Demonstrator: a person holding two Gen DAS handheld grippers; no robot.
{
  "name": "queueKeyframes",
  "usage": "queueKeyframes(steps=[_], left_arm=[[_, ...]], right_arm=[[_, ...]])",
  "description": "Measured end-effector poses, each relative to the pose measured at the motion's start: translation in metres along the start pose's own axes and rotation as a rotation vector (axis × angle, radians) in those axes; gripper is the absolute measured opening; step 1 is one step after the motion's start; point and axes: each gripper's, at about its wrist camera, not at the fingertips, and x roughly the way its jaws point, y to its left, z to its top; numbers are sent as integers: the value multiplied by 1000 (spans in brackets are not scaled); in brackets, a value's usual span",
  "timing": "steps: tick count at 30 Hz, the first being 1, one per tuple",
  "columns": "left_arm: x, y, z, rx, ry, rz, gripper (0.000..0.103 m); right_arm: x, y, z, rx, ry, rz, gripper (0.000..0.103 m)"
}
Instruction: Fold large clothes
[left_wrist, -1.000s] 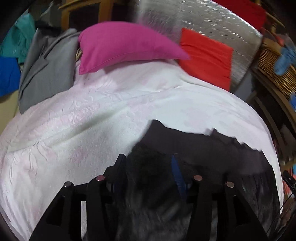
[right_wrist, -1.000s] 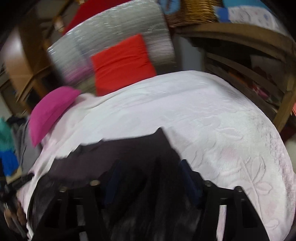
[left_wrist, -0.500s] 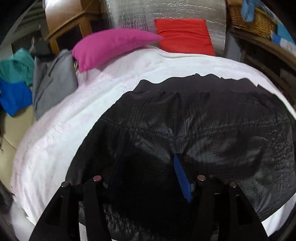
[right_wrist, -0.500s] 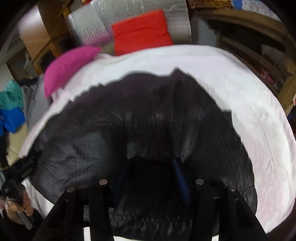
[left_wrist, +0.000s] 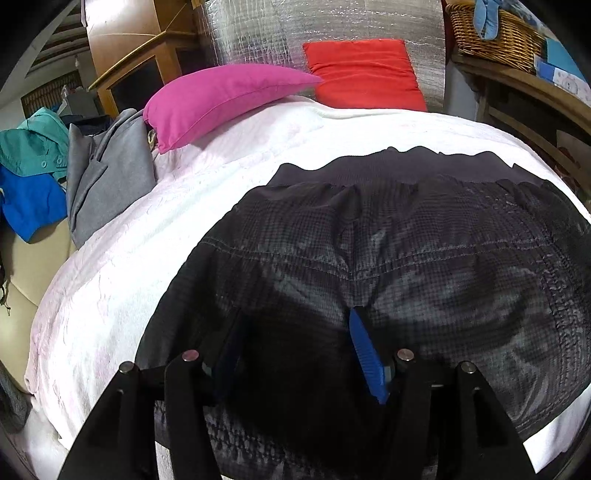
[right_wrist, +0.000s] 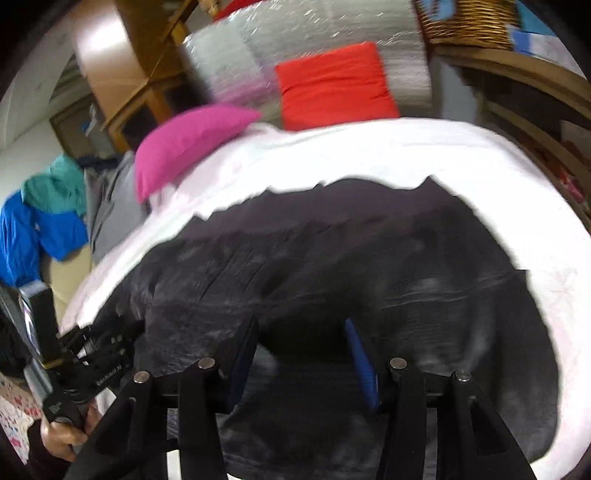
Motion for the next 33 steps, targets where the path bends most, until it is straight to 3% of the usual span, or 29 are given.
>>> queueKeyframes(steps=[6, 11, 15, 21, 25, 27, 33], left_arm=[[1, 2, 1, 5, -2, -2, 62], [2, 3, 1, 0, 0, -6, 63], [3, 4, 2, 1, -2, -6, 63], [3, 4, 1, 4, -4, -6, 64], [4, 5, 1, 0, -4, -5, 64], [3, 4, 1, 2, -4, -2, 64], [-3, 15, 3, -41, -2, 15, 64]], right_arm=[[41, 7, -10, -17, 125, -66, 53], [43, 6, -12, -35, 126, -62, 53], [12, -8, -9, 14, 71, -44, 53], [-36, -51, -6, 89, -49, -223, 53], [-21, -81, -11, 164, 34, -303, 53], [-7, -89, -15, 167, 83, -303, 54], [-8, -87, -13, 166, 66, -300, 57]])
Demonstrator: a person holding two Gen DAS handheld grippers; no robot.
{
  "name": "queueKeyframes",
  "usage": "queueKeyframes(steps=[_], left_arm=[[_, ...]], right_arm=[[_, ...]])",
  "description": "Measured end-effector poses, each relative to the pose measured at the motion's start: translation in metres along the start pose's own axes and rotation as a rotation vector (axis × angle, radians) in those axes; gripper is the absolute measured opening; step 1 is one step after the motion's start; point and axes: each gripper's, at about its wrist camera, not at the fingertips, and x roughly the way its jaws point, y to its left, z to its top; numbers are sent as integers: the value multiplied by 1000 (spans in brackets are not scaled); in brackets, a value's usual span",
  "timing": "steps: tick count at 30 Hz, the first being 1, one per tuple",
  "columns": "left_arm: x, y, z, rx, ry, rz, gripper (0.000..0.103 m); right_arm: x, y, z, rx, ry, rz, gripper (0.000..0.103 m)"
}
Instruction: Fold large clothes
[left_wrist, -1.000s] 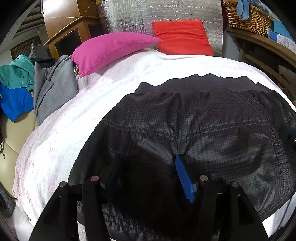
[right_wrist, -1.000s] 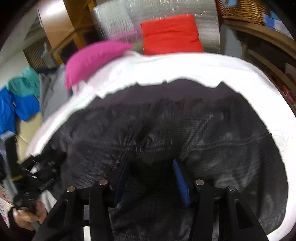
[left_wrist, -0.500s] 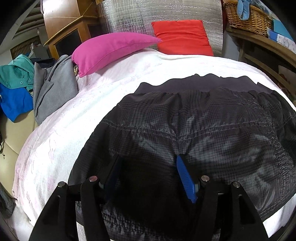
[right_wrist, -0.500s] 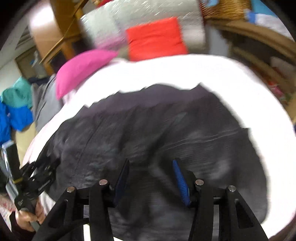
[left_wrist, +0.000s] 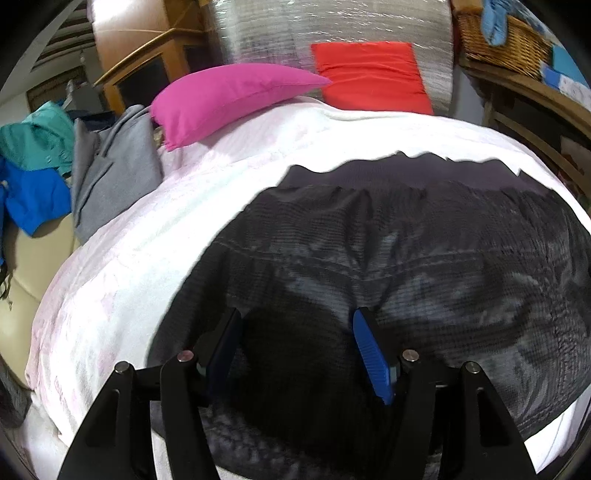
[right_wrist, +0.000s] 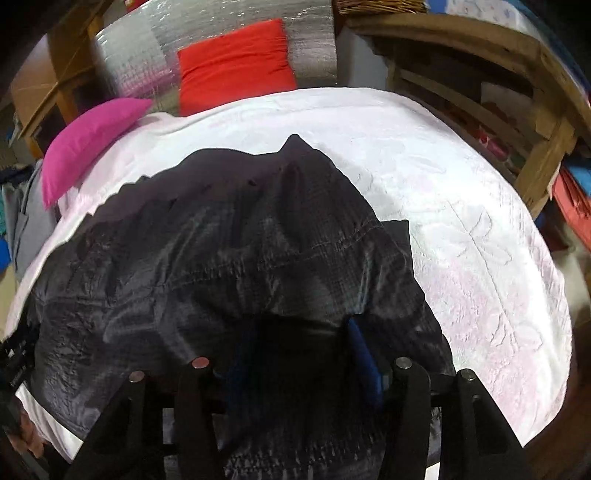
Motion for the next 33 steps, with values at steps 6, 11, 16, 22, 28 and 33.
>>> queueKeyframes(steps=[6, 11, 16, 22, 28, 33], left_arm=[[-10, 34, 4, -98, -39, 66, 64], [-12, 56, 5, -154, -45, 95, 64], [-12, 63, 3, -168, -44, 100, 64], [-11, 66, 2, -170, -36, 104, 64], [-7, 63, 1, -163, -28, 111, 64], [4, 64, -3, -175, 25, 91, 64]], right_arm=[[-21, 13, 6, 24, -108, 91, 57], [-32, 38, 6, -19, -166, 148, 57], [-24, 56, 7, -44, -168, 179, 57], [-17, 67, 4, -52, -136, 173, 57], [13, 62, -1, -41, -13, 156, 58], [-12, 44, -5, -33, -83, 209, 58]])
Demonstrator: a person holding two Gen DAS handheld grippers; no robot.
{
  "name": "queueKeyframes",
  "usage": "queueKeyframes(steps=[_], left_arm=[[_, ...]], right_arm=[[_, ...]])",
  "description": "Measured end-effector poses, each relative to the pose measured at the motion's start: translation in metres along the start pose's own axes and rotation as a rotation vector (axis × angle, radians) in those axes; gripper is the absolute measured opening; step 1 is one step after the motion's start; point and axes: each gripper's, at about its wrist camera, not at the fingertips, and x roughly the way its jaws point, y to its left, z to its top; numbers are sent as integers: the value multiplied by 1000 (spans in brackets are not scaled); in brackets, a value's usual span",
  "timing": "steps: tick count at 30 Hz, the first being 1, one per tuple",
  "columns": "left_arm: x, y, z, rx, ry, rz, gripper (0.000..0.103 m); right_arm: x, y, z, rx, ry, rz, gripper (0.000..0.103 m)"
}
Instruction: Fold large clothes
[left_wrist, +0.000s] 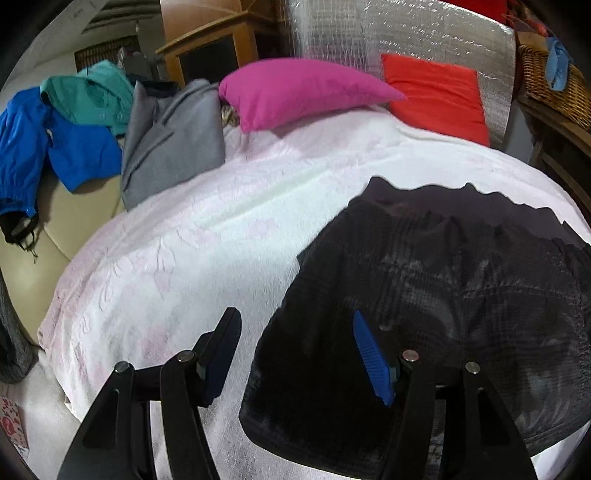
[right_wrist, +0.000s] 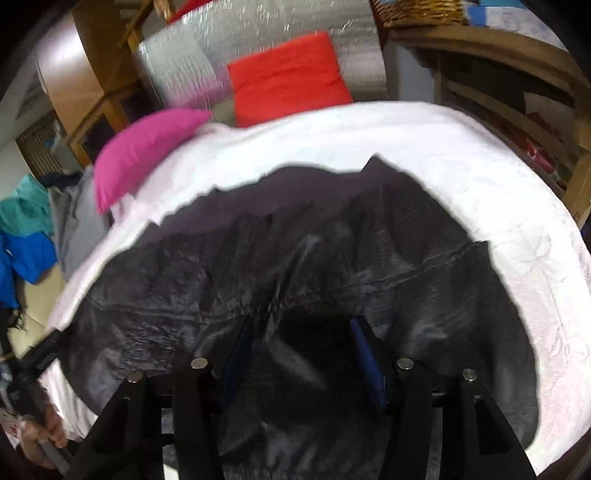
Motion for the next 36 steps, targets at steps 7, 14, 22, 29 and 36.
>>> queueKeyframes(steps=[7, 14, 22, 29, 36], left_arm=[[-4, 9, -1, -33, -14, -7, 64], [20, -7, -12, 71, 41, 48, 69], [6, 28, -12, -44, 58, -71, 69], [-3, 58, -11, -120, 118, -219, 69], [21, 70, -20, -216, 218, -354, 76]], right_arm=[[-67, -62, -5, 152, -180, 0, 60], [-25, -103, -23, 222, 47, -51, 46], [-62, -123, -19, 310, -52, 28, 59], [-58, -145, -34, 419, 22, 57, 74], [-29, -142, -46, 443, 133, 133, 70]])
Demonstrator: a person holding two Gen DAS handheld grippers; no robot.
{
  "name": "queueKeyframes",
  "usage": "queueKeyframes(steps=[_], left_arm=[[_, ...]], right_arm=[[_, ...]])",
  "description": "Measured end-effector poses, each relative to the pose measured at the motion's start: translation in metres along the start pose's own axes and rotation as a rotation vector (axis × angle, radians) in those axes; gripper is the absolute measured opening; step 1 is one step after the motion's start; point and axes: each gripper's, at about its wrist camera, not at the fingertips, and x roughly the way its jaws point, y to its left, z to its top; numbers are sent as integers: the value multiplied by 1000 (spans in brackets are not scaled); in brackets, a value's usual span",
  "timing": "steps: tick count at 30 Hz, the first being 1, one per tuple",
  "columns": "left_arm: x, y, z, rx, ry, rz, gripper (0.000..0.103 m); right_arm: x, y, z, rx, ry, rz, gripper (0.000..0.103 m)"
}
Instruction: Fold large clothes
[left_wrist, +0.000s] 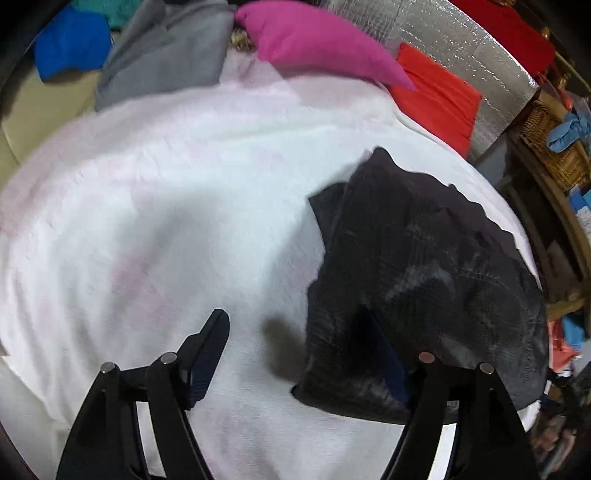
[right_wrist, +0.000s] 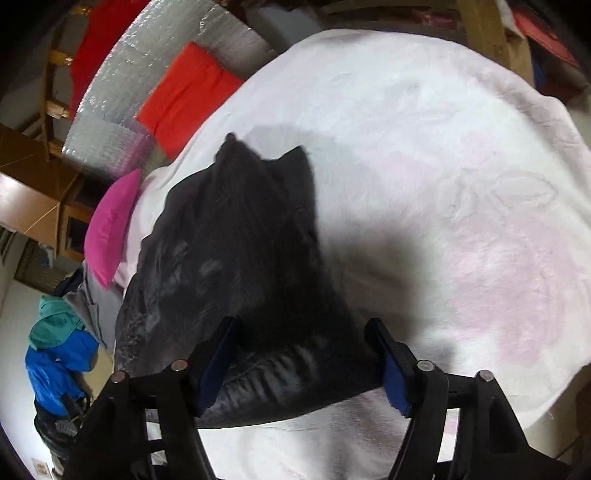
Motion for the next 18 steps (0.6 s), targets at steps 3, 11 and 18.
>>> queueKeyframes(steps=[3, 11, 18], left_arm=[[5, -5, -1, 16, -4, -73, 76], [18, -15, 1, 83, -18, -16, 62], [5, -6, 0, 44, -31, 1, 71]], right_arm=[[-6, 18, -6, -118, -51, -52, 47], [-18, 33, -20, -210, -111, -135, 35], [-22, 23, -13, -125, -69, -111, 62]])
